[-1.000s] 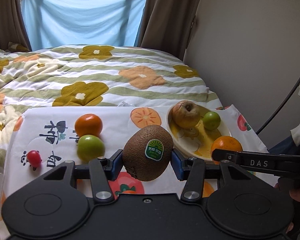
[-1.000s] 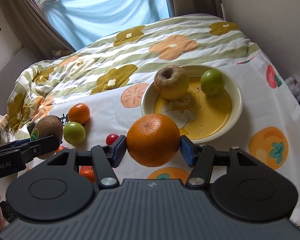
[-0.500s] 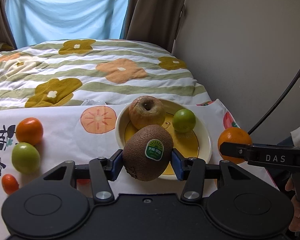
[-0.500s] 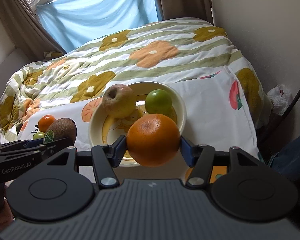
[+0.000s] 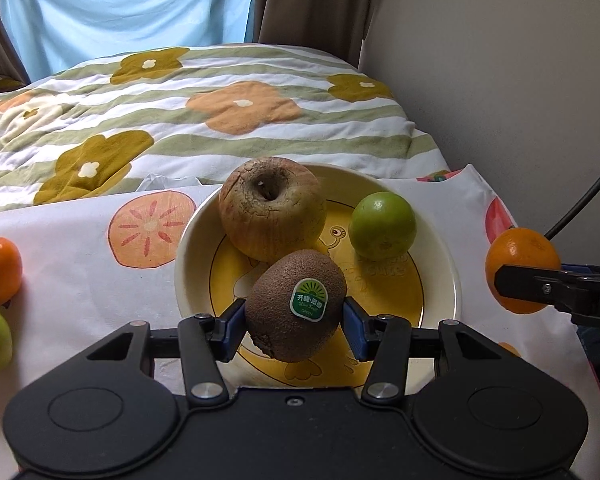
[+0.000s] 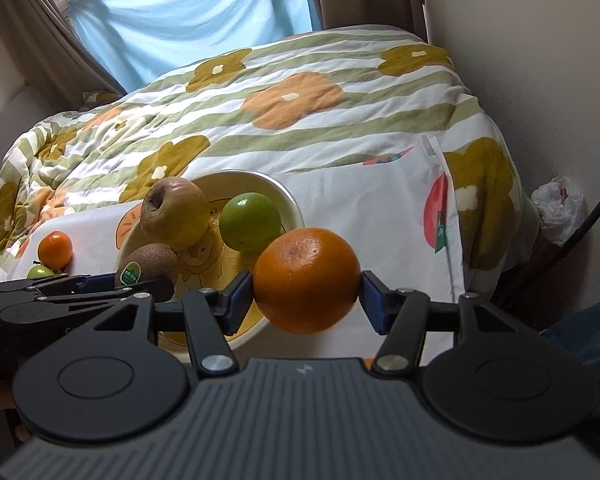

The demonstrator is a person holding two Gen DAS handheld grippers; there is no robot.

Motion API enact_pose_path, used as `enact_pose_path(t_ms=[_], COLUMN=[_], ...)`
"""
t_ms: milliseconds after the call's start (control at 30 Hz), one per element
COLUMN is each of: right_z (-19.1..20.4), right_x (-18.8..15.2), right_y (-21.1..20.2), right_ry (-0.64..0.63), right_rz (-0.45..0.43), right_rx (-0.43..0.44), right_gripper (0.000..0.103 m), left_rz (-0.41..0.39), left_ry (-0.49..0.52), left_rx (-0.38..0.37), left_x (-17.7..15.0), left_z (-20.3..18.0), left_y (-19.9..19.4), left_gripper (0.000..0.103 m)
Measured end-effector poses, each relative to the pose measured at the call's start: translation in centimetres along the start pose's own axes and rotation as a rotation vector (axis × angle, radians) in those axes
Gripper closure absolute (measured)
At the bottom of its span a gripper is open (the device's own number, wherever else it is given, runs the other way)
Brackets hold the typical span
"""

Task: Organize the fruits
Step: 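Lower the kiwi into the bowl and open the left tool while the right tool carries the orange, then lower the large orange into the bowl beside the kiwi and open the right tool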

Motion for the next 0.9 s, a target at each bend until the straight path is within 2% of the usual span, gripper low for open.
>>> enact_pose_path(t_ms=[267, 300, 400, 433, 700, 800, 900], right_z=[-0.1, 0.0, 0.3, 0.5, 1.6, 2.2, 3.0], right_x=[0.2, 0.2, 0.3, 0.3, 0.6, 0.6, 0.8], right_y=[0.6, 0.7, 0.7, 0.7, 1.0, 1.4, 1.8], right_ry=[-0.001, -0.002, -0.001, -0.002, -0.033, -0.055, -0.092], right_rz=[0.015, 0.016, 0.019, 0.019, 0.020, 0.020, 0.029], right_rx=[0.019, 0.020, 0.029, 0.030, 0.037, 0.037, 0.043], right_gripper=[0.030, 0.030, 0.030, 0.030, 0.030, 0.030, 0.030], left_rz=[0.021, 0.014, -0.018, -0.026, -0.045, -0.058, -0.074], left_ry=[0.036, 0.044, 0.065, 0.071, 0.060, 0.030, 0.009], left_rx=[0.019, 0.015, 0.014, 0.012, 0.032, 0.062, 0.081], left_x=[0.1, 0.1, 0.2, 0.2, -0.5, -0.8, -1.1], left_z=[-0.1, -0.2, -0.3, -0.3, 0.7, 1.4, 1.9], left_y=[0.9, 0.8, 0.2, -0.1, -2.4, -3.4, -4.4], left_gripper=[0.048, 0.044, 0.022, 0.020, 0.020, 0.012, 0.012])
Point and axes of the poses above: each gripper's, at about its wrist camera, not at the fingertips, and y roughly the way its jaws point, z to its left, x to its top, the point moved 1 cm from there along y, roughly the way its jaws point, and after that the axes turned 1 degree about -y, right-handed, at the moved point
